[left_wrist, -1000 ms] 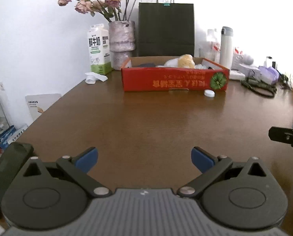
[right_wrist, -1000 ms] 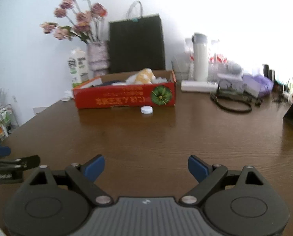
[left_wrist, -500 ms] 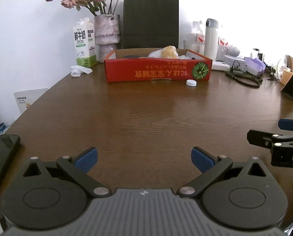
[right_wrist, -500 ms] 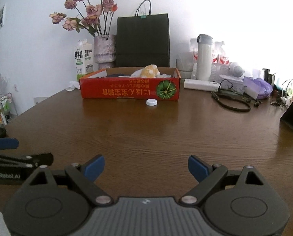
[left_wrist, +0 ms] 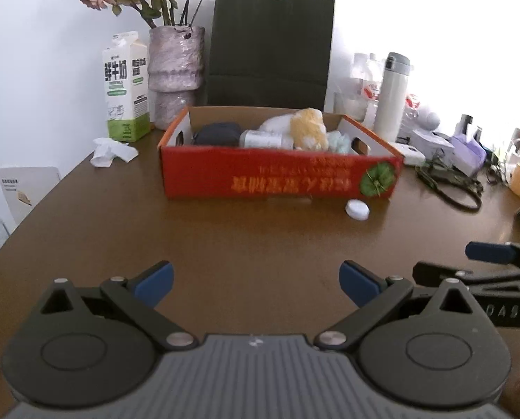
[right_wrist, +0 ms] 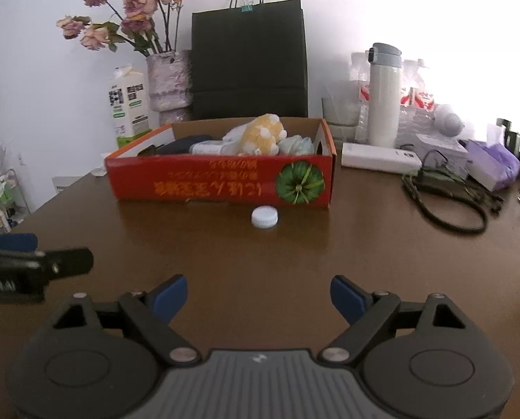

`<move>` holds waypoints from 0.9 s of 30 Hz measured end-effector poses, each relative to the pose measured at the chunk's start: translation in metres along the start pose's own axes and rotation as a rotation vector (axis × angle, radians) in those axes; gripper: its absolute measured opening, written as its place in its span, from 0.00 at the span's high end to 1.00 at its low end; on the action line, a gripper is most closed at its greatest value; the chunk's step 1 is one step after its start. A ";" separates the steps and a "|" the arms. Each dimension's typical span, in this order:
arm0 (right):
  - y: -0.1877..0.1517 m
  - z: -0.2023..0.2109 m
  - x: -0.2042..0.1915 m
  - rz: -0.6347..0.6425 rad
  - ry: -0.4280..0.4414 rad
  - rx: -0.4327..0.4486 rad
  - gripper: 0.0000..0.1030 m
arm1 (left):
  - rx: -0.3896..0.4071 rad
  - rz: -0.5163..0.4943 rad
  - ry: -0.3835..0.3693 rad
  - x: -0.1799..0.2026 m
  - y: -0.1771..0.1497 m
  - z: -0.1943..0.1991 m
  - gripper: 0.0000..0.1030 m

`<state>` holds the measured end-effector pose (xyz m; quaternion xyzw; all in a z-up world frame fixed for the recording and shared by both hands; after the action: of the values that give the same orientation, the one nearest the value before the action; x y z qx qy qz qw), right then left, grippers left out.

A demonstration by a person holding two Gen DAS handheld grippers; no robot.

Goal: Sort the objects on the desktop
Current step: 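Move both tools back toward the white bottle cap on the table, then grasp the white bottle cap with the right tool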

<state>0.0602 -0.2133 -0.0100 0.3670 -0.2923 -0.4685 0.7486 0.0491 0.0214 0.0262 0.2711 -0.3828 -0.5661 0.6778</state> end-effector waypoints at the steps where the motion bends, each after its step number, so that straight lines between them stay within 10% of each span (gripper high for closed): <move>1: 0.003 -0.007 0.002 0.002 -0.002 -0.006 0.17 | -0.003 -0.002 -0.012 0.001 0.007 -0.009 0.00; 16: 0.065 -0.134 0.016 -0.001 0.021 -0.103 0.43 | -0.054 -0.041 -0.012 0.014 0.045 -0.119 0.07; 21: 0.063 -0.142 0.010 0.030 -0.001 -0.133 0.74 | -0.079 -0.014 -0.004 0.011 0.045 -0.129 0.35; 24: 0.060 -0.134 0.007 0.020 0.015 -0.124 0.74 | -0.102 -0.012 0.011 0.010 0.041 -0.128 0.83; 27: 0.061 -0.113 0.003 0.036 -0.004 -0.086 0.74 | -0.084 0.000 0.004 0.012 0.037 -0.109 0.87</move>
<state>0.1794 -0.1673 -0.0233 0.3282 -0.2798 -0.4680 0.7713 0.1605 0.0108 -0.0029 0.2435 -0.3574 -0.5813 0.6892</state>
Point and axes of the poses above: each gripper's, at about its wrist camera, not at the fingertips, and z roughly against the way its jaws point, x to its right, y to its top, the point moved 2 cm from there along -z, roughly the way its jaws point, and after that the axes turned 11 degrees about z, right-handed, at the moved point
